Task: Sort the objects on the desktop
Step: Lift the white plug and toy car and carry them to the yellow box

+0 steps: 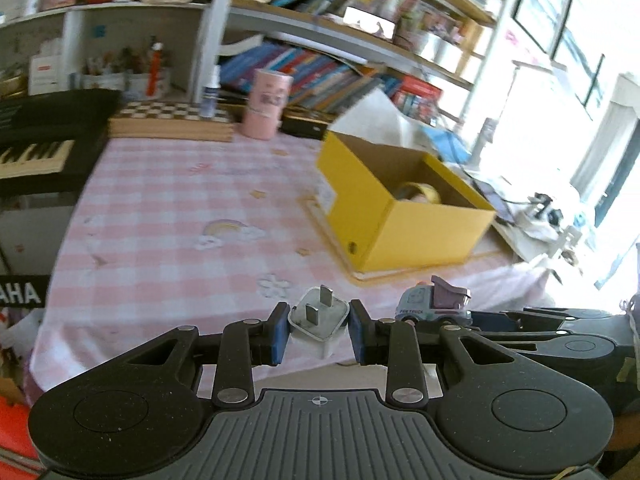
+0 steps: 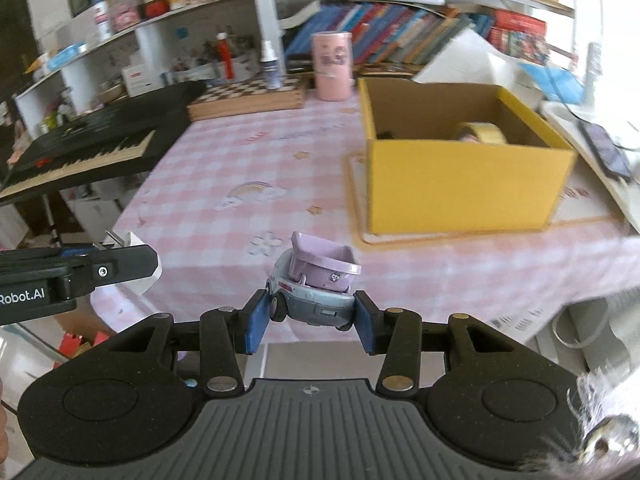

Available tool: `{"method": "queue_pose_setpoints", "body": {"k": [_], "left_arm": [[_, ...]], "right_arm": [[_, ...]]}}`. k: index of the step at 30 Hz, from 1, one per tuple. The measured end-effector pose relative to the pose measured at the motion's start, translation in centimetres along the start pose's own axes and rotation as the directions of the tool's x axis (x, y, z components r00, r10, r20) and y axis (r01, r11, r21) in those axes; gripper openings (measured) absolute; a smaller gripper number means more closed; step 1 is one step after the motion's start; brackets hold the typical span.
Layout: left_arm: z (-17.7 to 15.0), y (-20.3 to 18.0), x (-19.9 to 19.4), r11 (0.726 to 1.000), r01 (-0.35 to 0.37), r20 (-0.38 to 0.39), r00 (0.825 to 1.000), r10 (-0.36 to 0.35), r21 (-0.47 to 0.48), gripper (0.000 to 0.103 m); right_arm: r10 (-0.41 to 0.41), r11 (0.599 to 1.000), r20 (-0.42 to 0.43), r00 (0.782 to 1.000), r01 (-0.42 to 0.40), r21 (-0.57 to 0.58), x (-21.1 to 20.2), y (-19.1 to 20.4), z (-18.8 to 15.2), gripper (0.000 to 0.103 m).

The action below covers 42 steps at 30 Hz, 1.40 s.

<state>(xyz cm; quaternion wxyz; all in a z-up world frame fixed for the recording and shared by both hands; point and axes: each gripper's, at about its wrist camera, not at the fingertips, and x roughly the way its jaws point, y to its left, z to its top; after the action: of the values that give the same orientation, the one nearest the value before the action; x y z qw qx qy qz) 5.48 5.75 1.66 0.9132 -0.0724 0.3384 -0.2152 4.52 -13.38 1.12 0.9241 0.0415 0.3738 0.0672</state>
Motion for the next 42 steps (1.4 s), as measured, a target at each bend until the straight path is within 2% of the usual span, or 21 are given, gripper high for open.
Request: {"method": "queue_pose_setpoints", "body": {"k": [10, 18, 42], "left_arm": [[-0.8, -3.6, 1.7, 0.994, 0.096, -0.056, 0.994, -0.092, 0.061, 0.030], [-0.8, -6.0, 3.5, 0.987, 0.134, -0.098, 0.987, -0.125, 0.092, 0.030], [2.1, -13.2, 11.2, 0.977, 0.169, -0.152, 0.977, -0.148, 0.134, 0.030]], "right_arm": [[-0.079, 0.993, -0.011, 0.997, 0.079, 0.083, -2.3, -3.0, -2.5, 0.042], [-0.111, 0.984, -0.020, 0.994, 0.113, 0.141, -3.1, -5.8, -3.3, 0.042], [-0.120, 0.972, -0.084, 0.989, 0.134, 0.195, -0.9, -15.8, -0.5, 0.042]]}}
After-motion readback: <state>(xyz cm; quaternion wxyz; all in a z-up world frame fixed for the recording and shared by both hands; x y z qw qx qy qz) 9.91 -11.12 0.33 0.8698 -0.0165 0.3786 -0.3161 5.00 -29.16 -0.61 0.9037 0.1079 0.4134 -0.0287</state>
